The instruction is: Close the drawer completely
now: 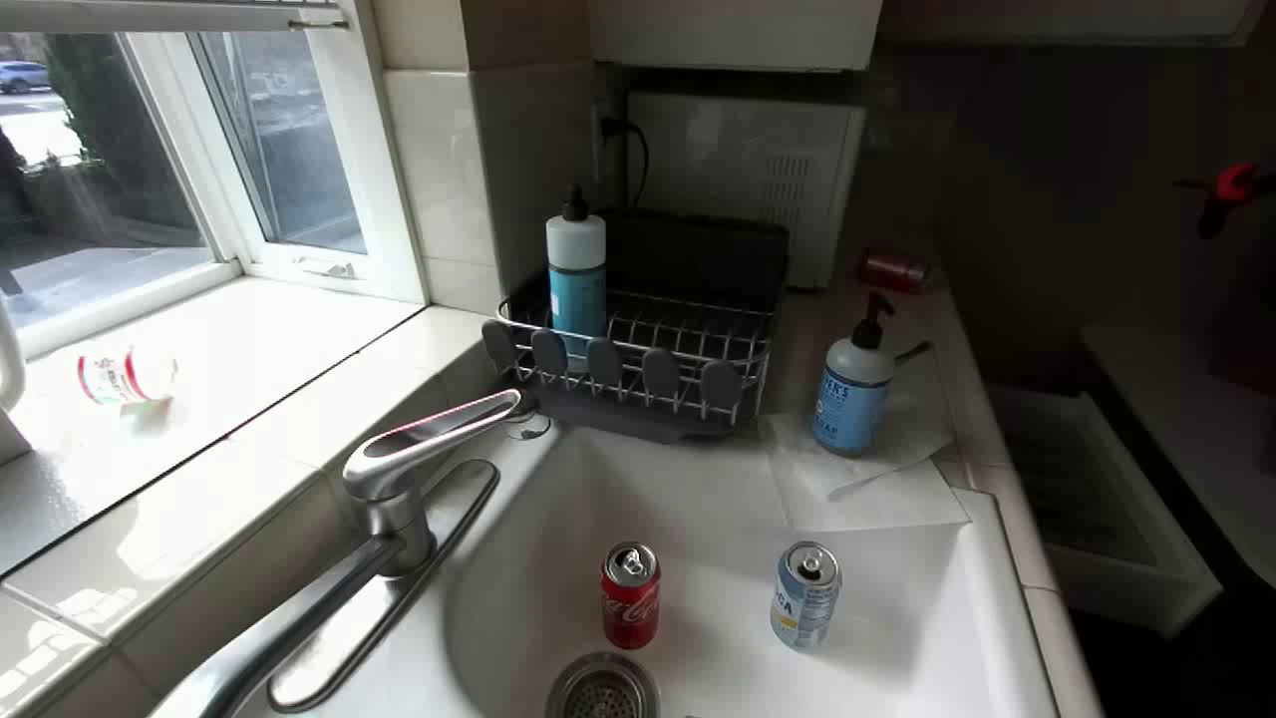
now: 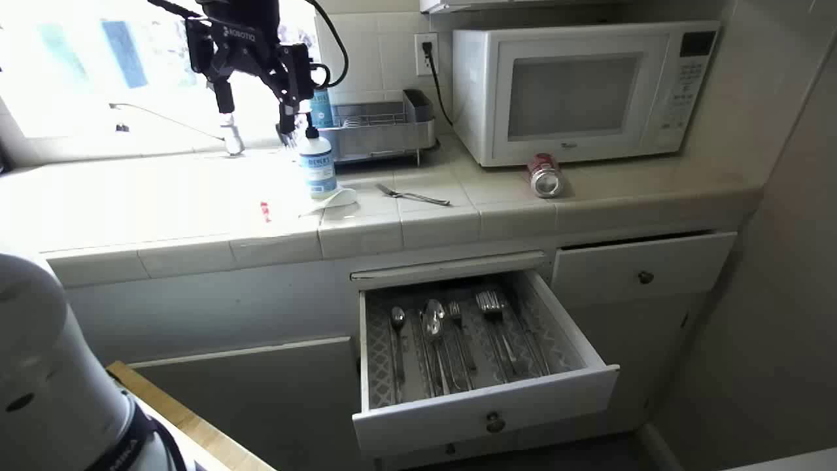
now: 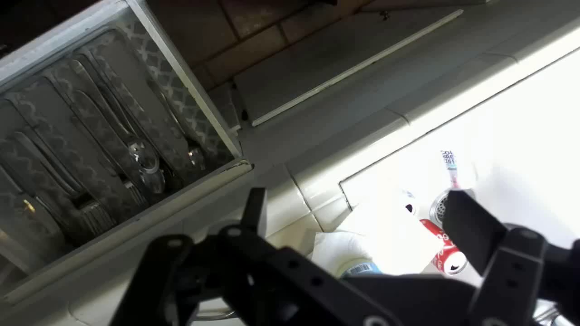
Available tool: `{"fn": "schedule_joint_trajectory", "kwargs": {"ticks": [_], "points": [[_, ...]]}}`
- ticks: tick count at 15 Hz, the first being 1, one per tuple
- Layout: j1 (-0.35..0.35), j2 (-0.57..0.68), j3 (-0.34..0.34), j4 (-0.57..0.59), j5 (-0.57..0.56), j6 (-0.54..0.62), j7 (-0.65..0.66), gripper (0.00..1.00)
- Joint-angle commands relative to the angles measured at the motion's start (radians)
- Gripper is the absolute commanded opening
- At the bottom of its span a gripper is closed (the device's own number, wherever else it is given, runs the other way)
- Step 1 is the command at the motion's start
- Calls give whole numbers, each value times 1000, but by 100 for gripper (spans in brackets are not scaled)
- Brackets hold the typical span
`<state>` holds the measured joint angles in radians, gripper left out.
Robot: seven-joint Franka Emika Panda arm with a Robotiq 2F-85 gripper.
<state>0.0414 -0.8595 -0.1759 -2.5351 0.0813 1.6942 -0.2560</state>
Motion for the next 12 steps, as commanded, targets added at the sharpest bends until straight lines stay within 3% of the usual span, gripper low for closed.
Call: {"fn": "schedule_joint_trajectory", "kwargs": {"ticks": [1, 12], "points": [[-13, 3, 9, 3, 7, -3, -8, 100], [-16, 2, 14, 2, 4, -3, -7, 100]]}}
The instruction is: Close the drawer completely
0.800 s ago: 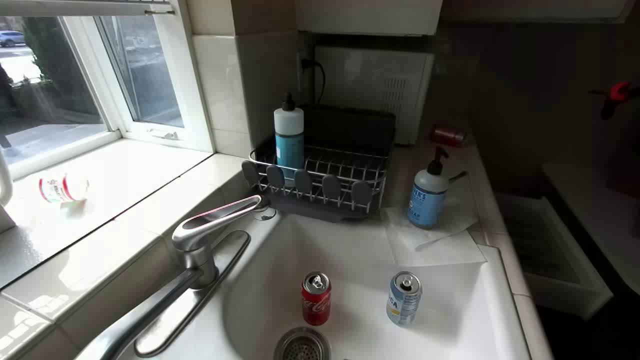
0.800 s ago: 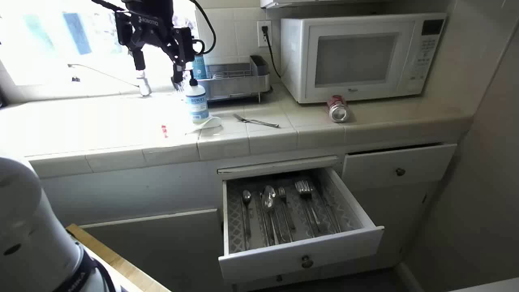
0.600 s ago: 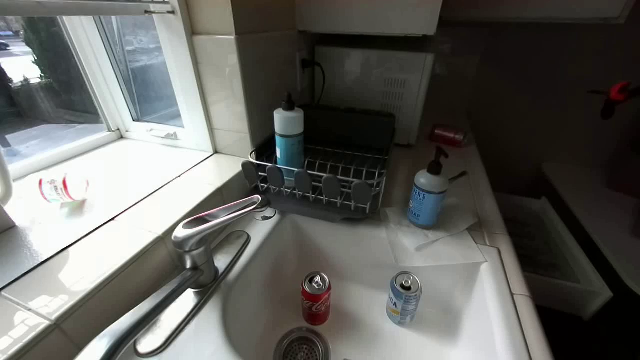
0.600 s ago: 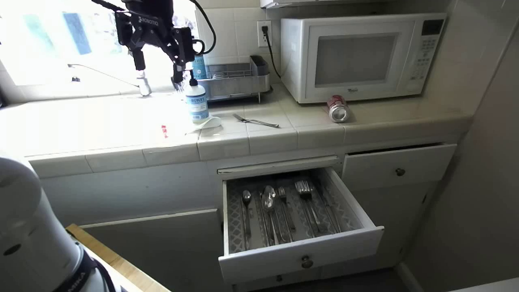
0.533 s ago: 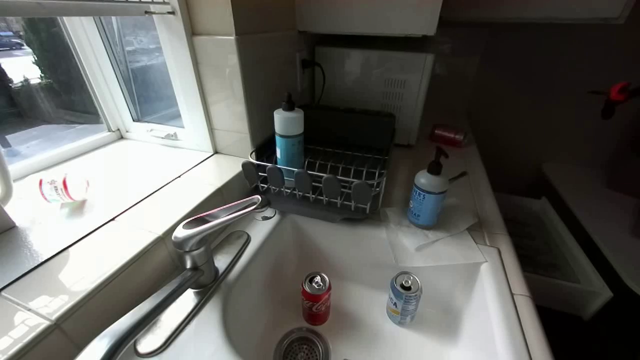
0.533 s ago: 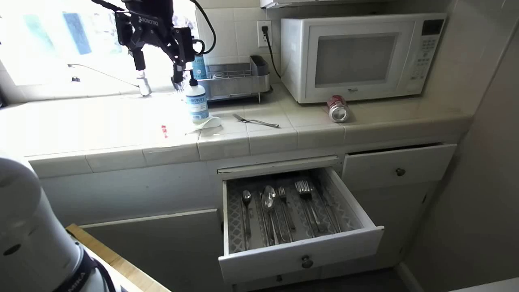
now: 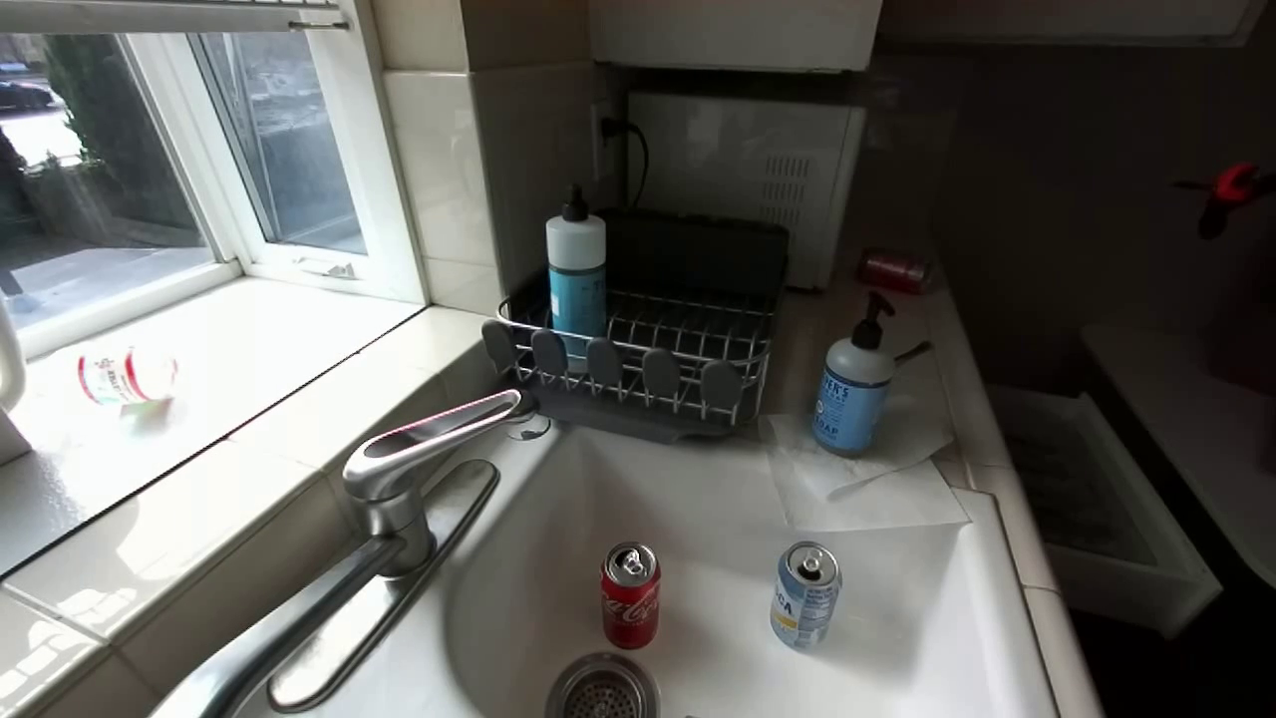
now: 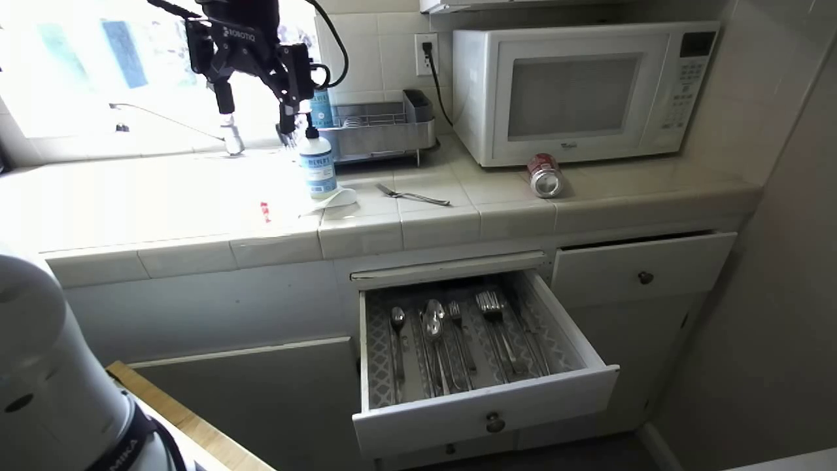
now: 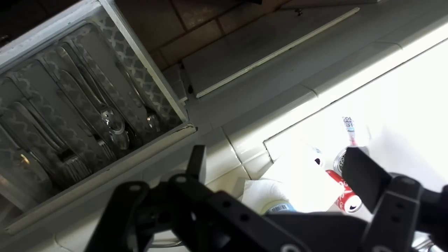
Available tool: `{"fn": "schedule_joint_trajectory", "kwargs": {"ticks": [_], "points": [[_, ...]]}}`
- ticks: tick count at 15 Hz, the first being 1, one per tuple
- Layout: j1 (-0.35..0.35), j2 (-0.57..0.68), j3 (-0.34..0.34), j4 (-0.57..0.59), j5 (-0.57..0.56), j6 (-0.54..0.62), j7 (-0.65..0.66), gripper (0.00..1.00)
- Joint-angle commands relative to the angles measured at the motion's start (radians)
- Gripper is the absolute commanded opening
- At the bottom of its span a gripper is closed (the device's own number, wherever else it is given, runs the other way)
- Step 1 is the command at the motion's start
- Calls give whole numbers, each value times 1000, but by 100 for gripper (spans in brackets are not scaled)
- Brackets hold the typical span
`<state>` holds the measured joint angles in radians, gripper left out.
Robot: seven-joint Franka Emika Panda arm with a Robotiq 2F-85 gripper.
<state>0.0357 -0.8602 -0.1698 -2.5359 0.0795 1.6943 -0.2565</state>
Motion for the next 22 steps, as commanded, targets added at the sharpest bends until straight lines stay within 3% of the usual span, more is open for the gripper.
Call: {"fn": "schedule_joint_trajectory", "kwargs": {"ticks": [1, 4, 10, 15, 22], "points": [[-11, 2, 7, 2, 6, -3, -6, 100], [-2, 21, -7, 8, -3, 53, -48, 100], [18, 181, -122, -19, -158, 384, -385, 100], [-70, 387, -183, -13, -292, 551, -563, 100], [-236, 651, -209, 47, -382, 664, -568, 100]]}}
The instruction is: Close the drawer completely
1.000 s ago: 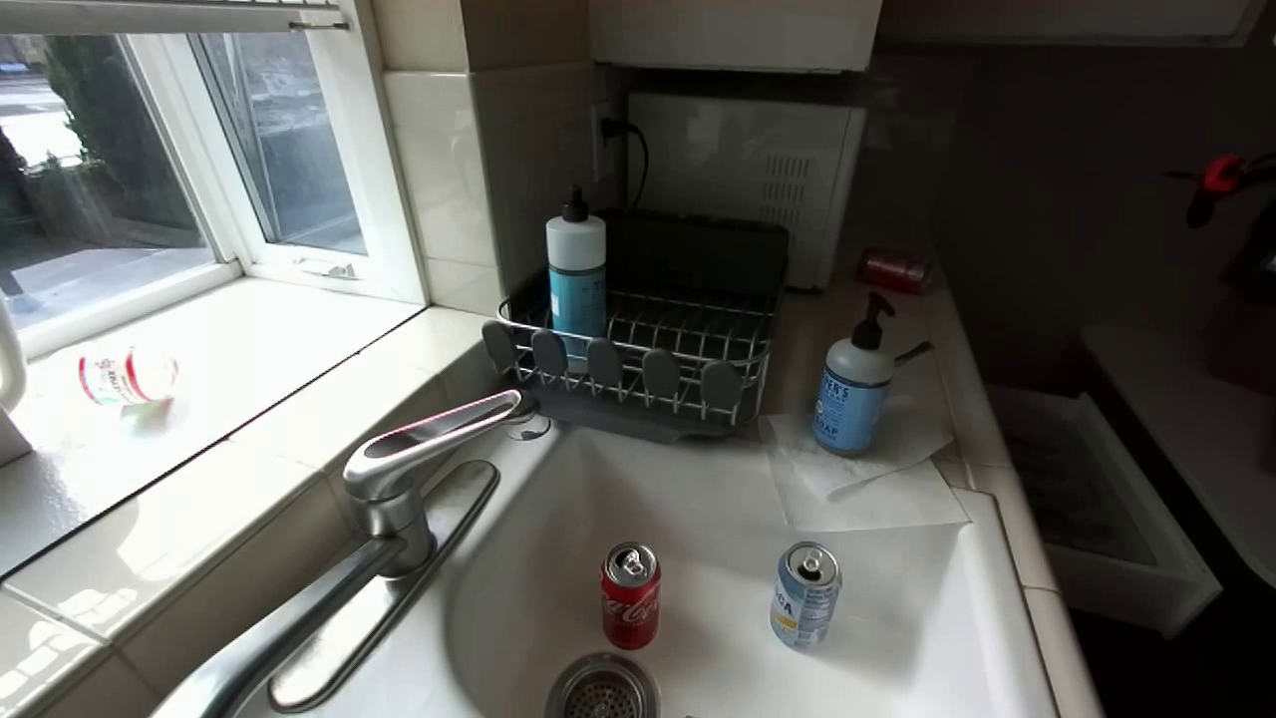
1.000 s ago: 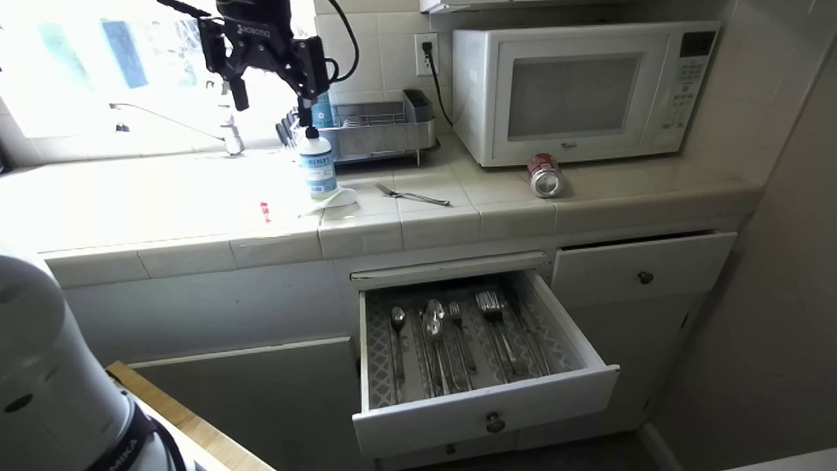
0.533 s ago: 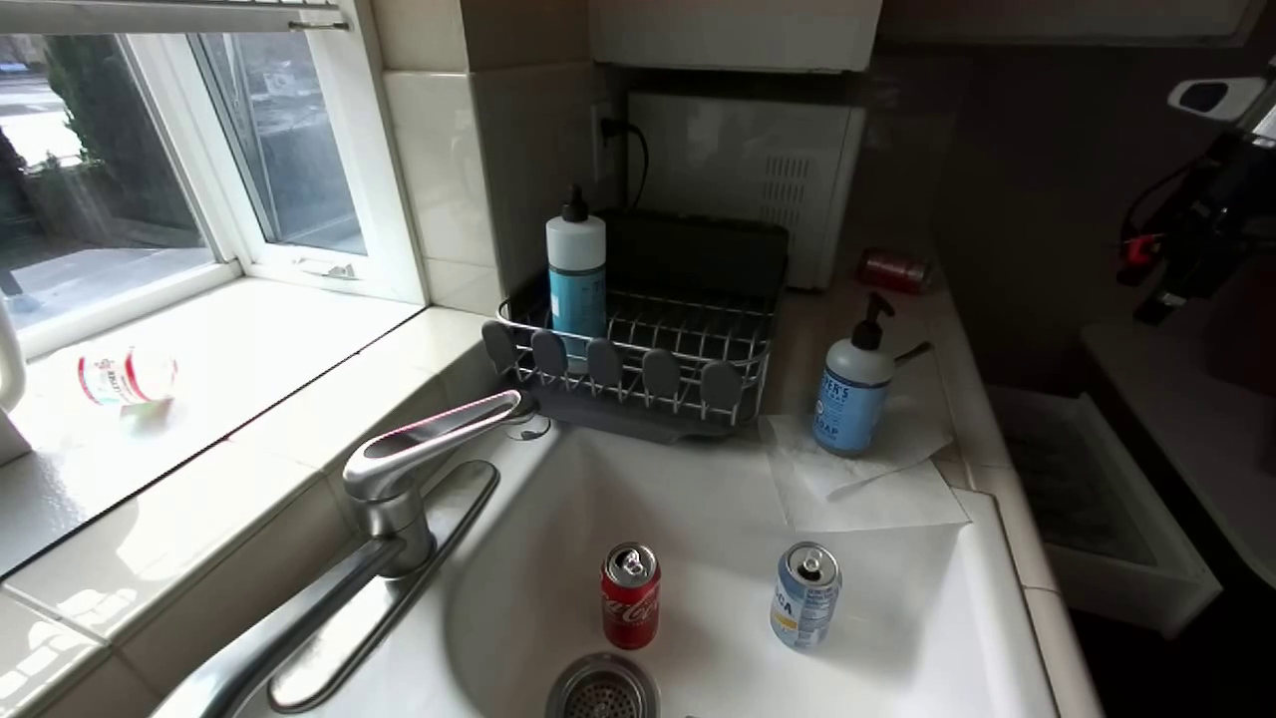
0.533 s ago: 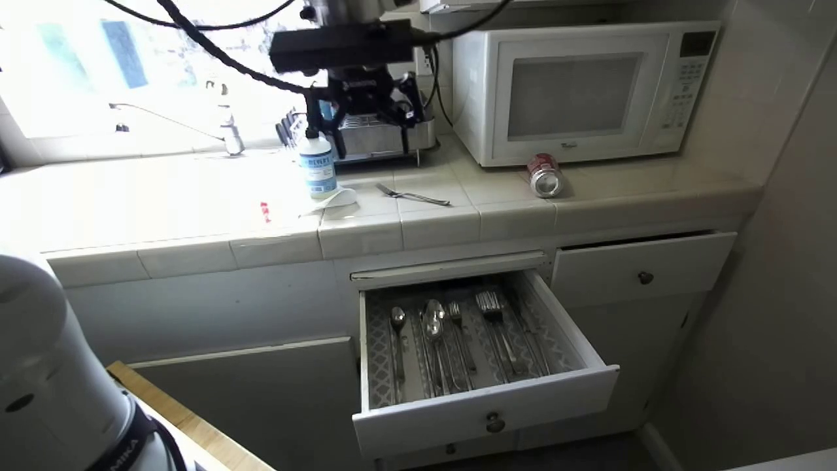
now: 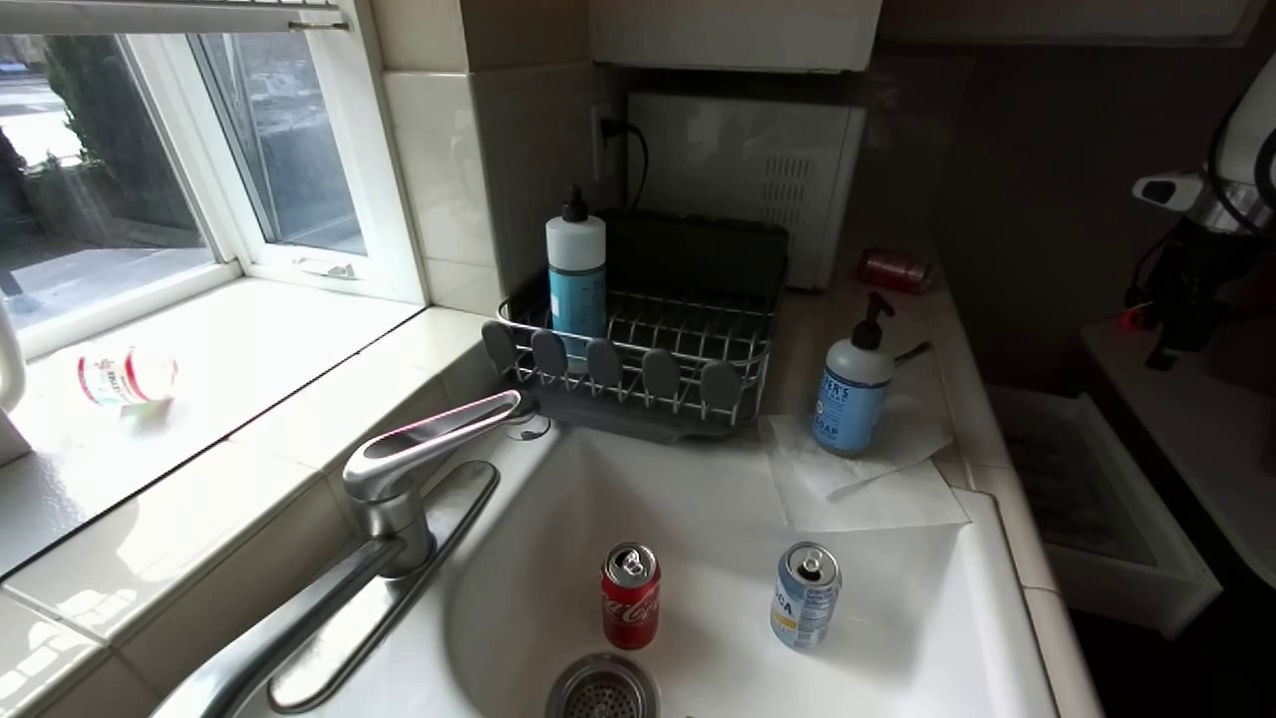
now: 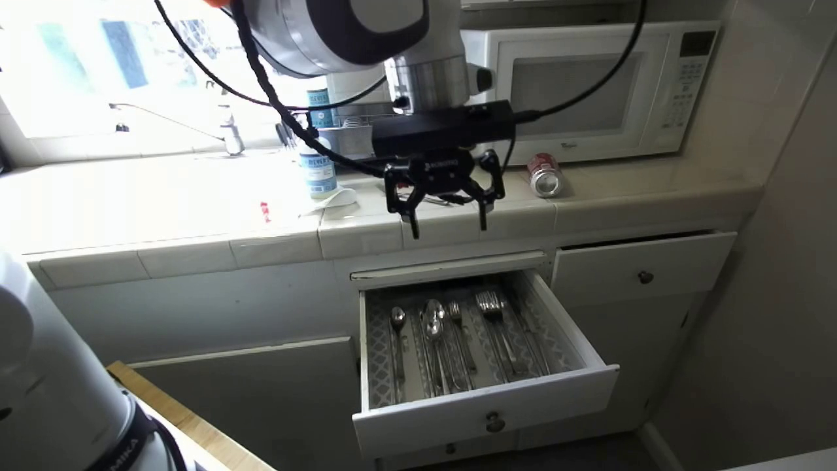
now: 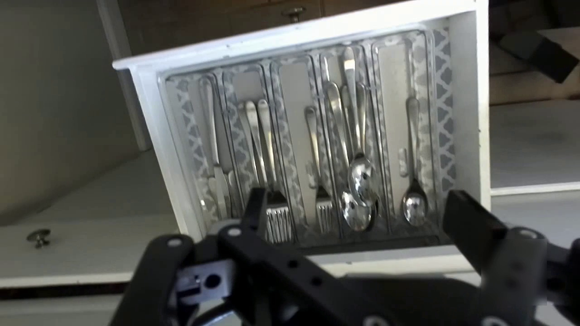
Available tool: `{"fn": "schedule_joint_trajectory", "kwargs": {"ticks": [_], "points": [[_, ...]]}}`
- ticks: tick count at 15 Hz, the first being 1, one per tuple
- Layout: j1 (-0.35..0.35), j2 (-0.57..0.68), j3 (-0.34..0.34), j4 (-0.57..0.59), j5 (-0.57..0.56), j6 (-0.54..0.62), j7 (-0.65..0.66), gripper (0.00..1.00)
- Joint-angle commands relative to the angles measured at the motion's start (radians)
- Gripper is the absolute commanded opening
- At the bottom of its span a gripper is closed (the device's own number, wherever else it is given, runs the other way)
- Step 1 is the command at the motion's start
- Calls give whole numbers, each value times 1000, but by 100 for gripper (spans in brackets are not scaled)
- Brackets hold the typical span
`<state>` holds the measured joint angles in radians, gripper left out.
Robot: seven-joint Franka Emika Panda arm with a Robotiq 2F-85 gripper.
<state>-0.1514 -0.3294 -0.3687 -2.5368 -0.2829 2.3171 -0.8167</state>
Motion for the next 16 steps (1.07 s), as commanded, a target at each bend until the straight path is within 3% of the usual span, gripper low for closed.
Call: {"fn": "schedule_joint_trajectory", "kwargs": {"ticks": [1, 5, 9, 10, 13, 16], "points": [[-60, 155, -25, 55, 6, 58, -29, 100], [-120, 303, -62, 79, 37, 138, -96, 100], [-206, 488, -77, 124, 72, 301, -176, 100], [-197, 371, -50, 71, 25, 244, -115, 100], [-233, 466, -53, 105, 37, 291, -145, 100], [-233, 481, -50, 121, 39, 291, -145, 100]]}}
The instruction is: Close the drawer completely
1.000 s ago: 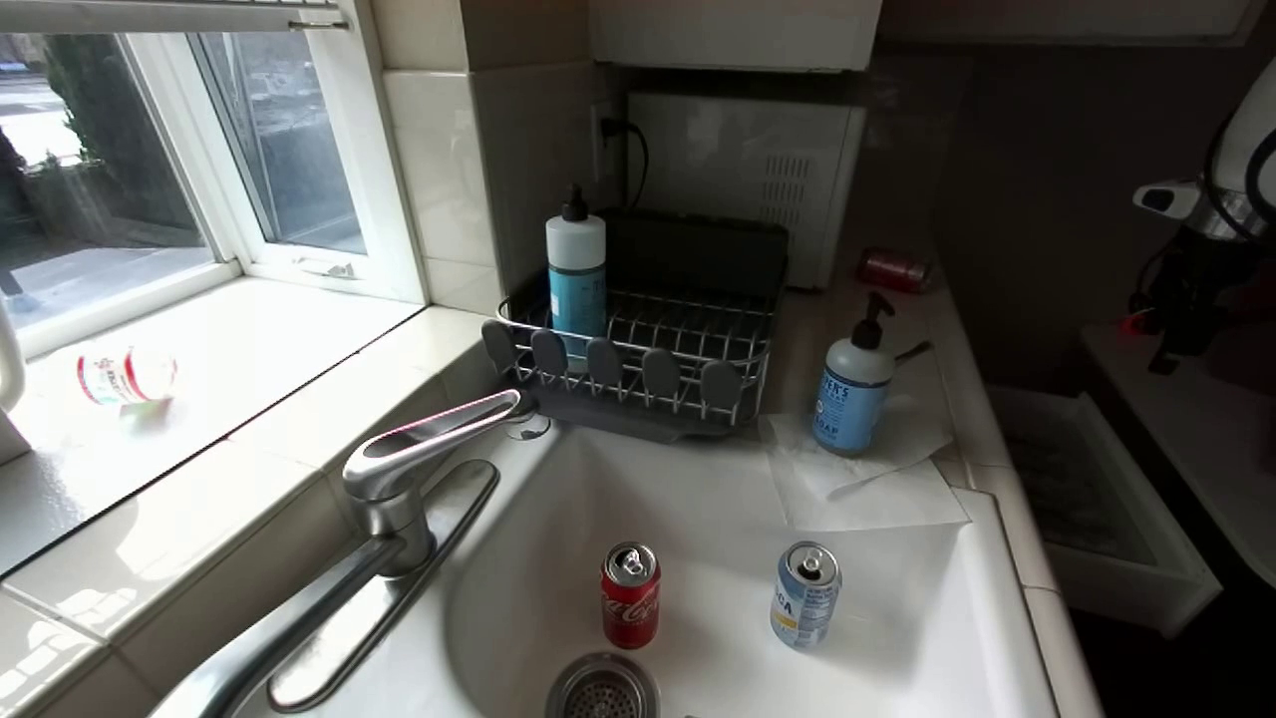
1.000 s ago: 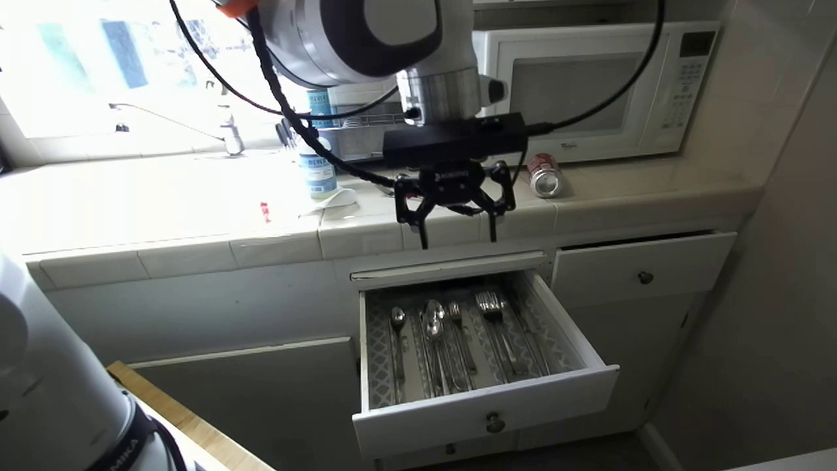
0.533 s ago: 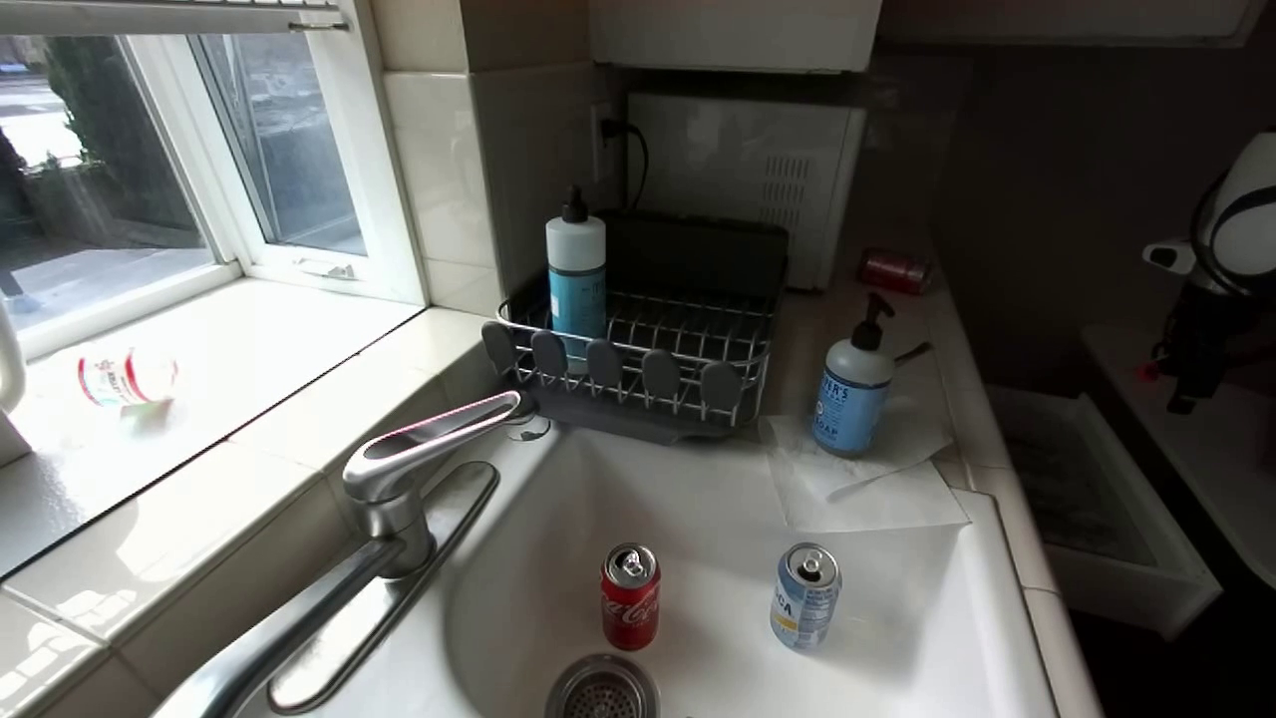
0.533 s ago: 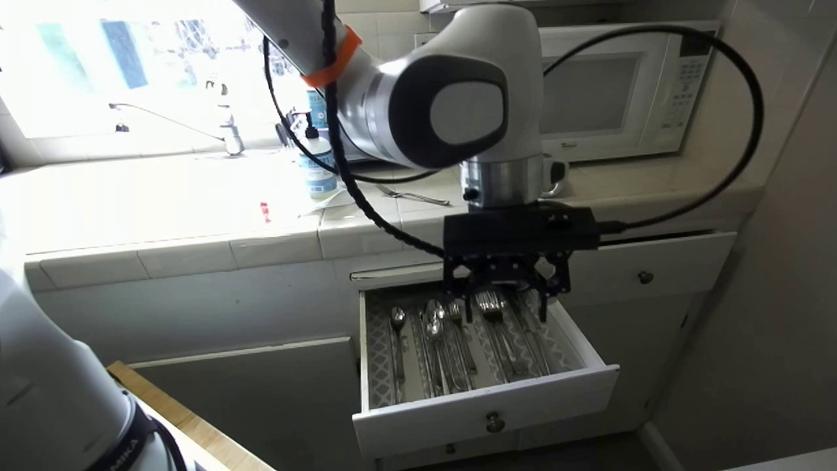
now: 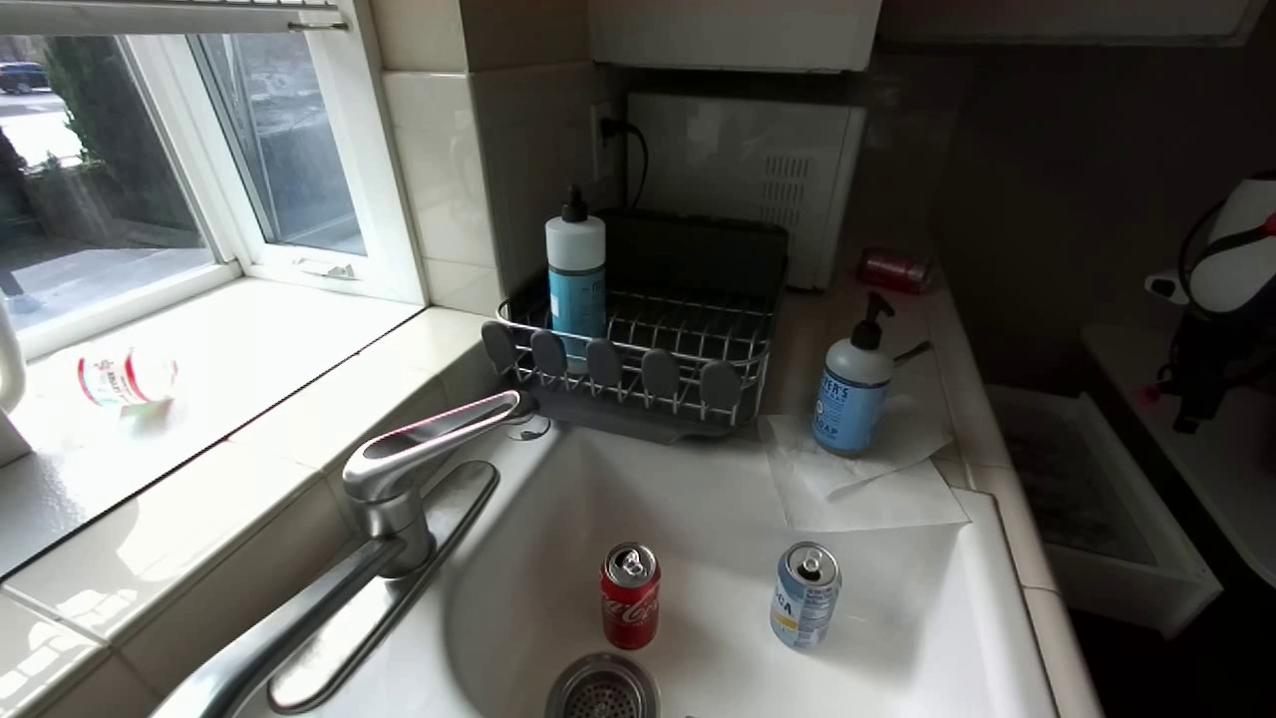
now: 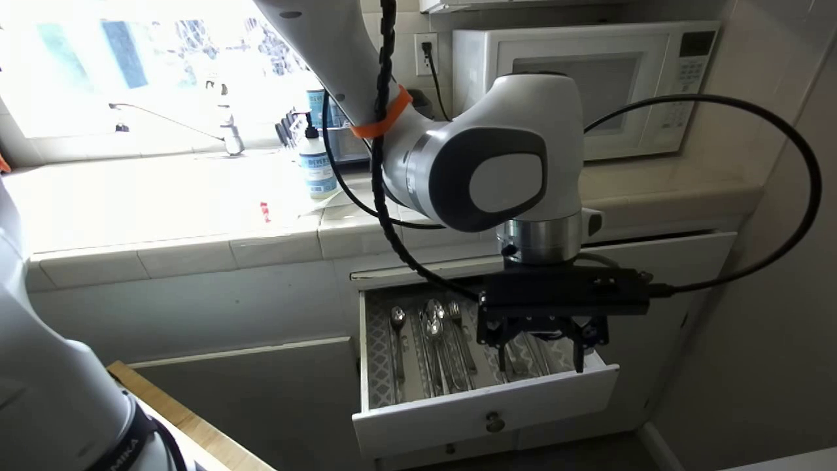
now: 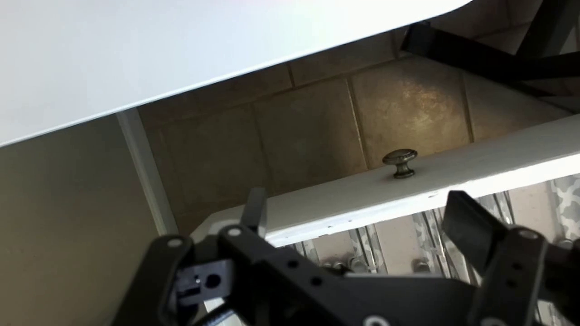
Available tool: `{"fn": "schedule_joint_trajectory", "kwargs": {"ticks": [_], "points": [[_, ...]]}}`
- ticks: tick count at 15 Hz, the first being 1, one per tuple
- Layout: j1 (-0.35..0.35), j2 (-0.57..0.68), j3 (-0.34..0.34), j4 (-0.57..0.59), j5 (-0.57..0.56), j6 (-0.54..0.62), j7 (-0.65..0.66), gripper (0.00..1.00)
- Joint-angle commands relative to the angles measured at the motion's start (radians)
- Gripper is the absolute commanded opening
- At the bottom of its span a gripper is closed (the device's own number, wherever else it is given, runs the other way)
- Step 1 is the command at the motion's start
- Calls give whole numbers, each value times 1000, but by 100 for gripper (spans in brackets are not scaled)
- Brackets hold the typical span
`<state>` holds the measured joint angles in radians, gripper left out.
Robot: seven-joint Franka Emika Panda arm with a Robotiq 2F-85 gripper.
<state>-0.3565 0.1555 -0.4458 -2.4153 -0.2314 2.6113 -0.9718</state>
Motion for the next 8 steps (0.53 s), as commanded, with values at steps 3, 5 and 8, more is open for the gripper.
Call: {"fn": "schedule_joint_trajectory", "kwargs": {"ticks": [3, 5, 8], "points": [[-30, 5, 31, -7, -22, 0, -5, 100], [-47, 30, 47, -25, -5, -13, -60, 100], [-74, 85, 52, -29, -2, -5, -95, 100]]}}
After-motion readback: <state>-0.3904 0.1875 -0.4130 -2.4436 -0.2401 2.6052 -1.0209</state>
